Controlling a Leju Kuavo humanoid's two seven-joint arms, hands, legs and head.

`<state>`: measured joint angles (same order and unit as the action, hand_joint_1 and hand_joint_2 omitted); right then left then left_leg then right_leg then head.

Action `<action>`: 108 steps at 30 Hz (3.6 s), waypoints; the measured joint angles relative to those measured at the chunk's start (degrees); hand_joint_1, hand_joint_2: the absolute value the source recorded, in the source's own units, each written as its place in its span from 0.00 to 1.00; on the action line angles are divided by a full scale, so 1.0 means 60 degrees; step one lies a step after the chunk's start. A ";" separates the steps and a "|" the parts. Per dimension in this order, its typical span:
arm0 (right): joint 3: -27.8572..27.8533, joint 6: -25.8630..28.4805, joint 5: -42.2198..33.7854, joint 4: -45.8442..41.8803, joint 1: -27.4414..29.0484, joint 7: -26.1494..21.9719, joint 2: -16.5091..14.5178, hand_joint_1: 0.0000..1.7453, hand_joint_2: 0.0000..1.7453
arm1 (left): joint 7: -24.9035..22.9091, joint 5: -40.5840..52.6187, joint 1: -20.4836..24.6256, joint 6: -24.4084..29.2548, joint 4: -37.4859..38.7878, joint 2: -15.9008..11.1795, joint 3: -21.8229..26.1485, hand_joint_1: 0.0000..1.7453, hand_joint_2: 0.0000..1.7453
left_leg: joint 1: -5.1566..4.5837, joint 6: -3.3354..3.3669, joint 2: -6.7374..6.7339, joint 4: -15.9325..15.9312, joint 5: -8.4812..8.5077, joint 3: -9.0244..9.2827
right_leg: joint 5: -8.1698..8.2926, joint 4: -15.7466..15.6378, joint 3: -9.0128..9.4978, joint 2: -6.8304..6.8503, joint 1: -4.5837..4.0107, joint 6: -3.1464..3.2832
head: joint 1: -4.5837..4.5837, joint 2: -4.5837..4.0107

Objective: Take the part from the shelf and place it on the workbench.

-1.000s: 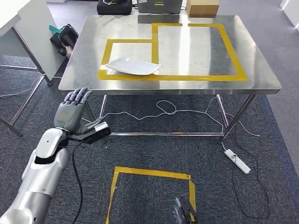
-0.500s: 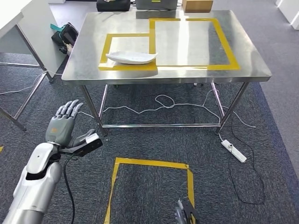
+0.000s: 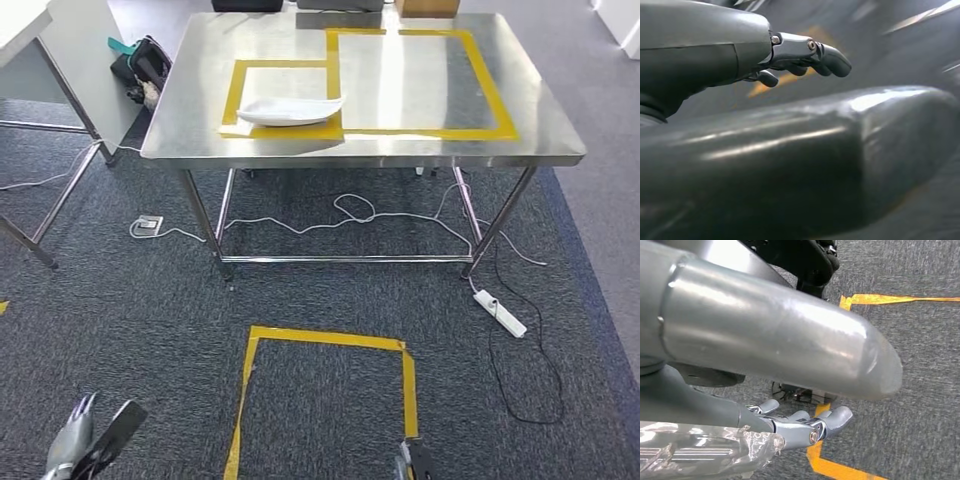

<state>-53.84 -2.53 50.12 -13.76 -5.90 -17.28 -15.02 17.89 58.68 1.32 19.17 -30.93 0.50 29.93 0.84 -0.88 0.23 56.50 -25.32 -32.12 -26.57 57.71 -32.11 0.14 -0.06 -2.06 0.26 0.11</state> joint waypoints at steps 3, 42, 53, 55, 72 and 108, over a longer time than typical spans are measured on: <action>-0.0035 0.0024 0.0051 -0.0015 -0.0003 -0.0013 0.0012 0.00 0.00 | -0.0169 -0.0004 -0.0123 0.0002 0.0884 0.0004 0.0815 0.00 0.00 | 0.0000 0.0193 0.0149 -0.0030 0.0072 -0.0052 | -0.0714 0.1133 -0.0518 0.0009 0.0018 -0.0105 | 0.0055 0.0000; 0.0099 -0.0116 0.0692 -0.0028 -0.0155 0.0446 0.0016 0.00 0.00 | -0.2742 0.1489 0.0278 -0.1432 0.2863 0.1790 0.2101 0.00 0.00 | -0.0067 0.0176 0.1071 0.0032 0.0333 -0.0310 | -0.0228 0.0222 0.0129 -0.0921 0.0188 -0.0061 | 0.0037 0.0000; 0.0080 -0.0089 0.0686 -0.0028 -0.0124 0.0455 0.0023 0.00 0.00 | -0.2927 0.1459 0.0258 -0.1451 0.2899 0.1841 0.2013 0.00 0.00 | -0.0045 -0.0245 0.0054 0.2613 -0.0737 -0.1635 | -0.0092 -0.0067 0.0225 0.0382 0.0080 0.0283 | -0.0078 0.0000; 0.0081 -0.0086 0.0690 -0.0028 -0.0148 0.0454 0.0023 0.00 0.00 | -0.2927 0.1459 0.0246 -0.1451 0.2900 0.1849 0.2013 0.00 0.00 | -0.0053 -0.0227 -0.0204 0.1504 -0.0182 -0.0947 | -0.0107 -0.0065 0.0247 0.0636 0.0071 0.0256 | -0.0082 0.0000; 0.0186 -0.0099 0.1104 -0.0029 -0.0216 0.0626 0.0021 0.00 0.00 | -0.2789 0.1271 0.0293 -0.1490 0.2911 0.1812 0.2102 0.00 0.00 | -0.0148 0.0242 0.0925 0.0061 0.0314 -0.0309 | -0.0341 0.0502 0.0052 -0.0681 0.0086 0.0016 | -0.0025 0.0000; 0.0251 -0.0006 0.0738 -0.0031 -0.0090 0.0471 0.0026 0.00 0.00 | -0.2721 0.1841 0.0230 -0.1769 0.2924 0.1718 0.2559 0.00 0.00 | -0.0093 -0.0005 0.1063 0.0187 0.0251 -0.0498 | -0.0063 0.0051 0.0114 -0.0598 0.0074 0.0214 | -0.0063 0.0000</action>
<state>-52.33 -2.56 54.54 -13.94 -6.44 -14.46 -14.86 1.57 69.72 2.71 8.56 -13.38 10.81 45.29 0.28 -0.91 6.61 57.62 -23.82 -35.11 -26.95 58.02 -31.43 -3.45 0.38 -0.78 -0.11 0.11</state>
